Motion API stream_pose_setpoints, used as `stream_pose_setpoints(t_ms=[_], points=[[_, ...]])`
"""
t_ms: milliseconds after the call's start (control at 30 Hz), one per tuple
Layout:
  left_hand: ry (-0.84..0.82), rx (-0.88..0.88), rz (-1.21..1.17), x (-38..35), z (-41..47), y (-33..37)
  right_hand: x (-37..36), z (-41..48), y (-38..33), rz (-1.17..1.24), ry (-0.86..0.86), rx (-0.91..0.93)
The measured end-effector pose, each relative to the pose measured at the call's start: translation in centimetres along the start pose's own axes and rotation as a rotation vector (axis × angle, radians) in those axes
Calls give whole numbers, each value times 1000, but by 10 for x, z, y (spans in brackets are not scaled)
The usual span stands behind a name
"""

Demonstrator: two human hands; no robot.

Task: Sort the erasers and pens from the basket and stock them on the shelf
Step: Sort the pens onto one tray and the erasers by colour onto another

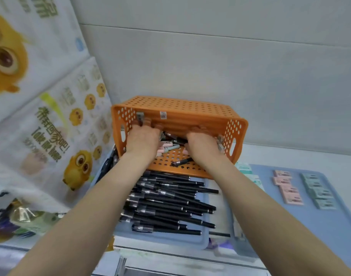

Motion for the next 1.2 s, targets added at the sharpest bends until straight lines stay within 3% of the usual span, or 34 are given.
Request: stream_pose_setpoints(t_ms=[500,733,967,1100,1200], points=[[158,-79,85,1,20,0,-2,9,-1,-15,72,-22],[245,-116,13,-7,28,-2,-5,14,6,37,116,-51],[364,-120,-274,6,18,-11,-3,16,12,95,126,-84],[513,-106,-433,27,5,-11,12,7,20,328,196,-156],[599,-23,-597,39,-6,-15,32,-11,22,472,273,-113]])
Point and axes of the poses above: each hand's wrist, its own z-axis towards the middle knuckle, its own x-axis out of the back of the hand, y = z × x, the point moved 7 cm from there along z, towards the middle knuckle, and after that the axes turned 15 degrees about -x, right-handed, at the moved point
